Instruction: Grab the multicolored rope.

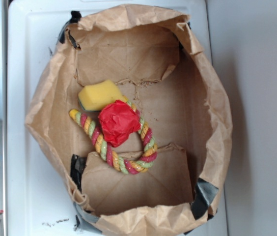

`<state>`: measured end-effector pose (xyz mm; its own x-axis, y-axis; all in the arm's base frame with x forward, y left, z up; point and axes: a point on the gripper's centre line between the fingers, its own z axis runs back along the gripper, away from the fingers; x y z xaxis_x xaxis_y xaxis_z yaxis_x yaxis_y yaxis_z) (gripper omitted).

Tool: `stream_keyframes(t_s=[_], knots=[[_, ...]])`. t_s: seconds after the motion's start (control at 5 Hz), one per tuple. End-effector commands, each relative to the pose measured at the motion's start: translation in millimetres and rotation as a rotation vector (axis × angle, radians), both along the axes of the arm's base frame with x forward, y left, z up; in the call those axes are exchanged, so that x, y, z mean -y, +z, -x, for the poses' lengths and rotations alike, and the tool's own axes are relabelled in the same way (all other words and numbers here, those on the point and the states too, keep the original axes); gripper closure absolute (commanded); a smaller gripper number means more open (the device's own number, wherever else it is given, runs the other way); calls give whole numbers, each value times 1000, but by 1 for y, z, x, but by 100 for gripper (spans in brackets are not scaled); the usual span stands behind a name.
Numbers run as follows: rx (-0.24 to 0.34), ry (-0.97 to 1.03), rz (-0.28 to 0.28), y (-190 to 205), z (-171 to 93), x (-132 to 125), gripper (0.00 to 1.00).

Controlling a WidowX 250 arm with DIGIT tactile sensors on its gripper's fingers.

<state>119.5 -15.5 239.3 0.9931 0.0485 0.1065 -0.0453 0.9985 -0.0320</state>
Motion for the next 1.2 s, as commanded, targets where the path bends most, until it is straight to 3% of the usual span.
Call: stream_keyframes(t_s=[0.0, 0.4, 0.8, 1.0], knots=[[23, 92, -18, -9, -82, -20, 0], [39, 110, -8, -25, -127, -26, 0], [45, 103, 52, -44, -146, -24, 0], [77, 144, 49, -57, -151, -21, 0]])
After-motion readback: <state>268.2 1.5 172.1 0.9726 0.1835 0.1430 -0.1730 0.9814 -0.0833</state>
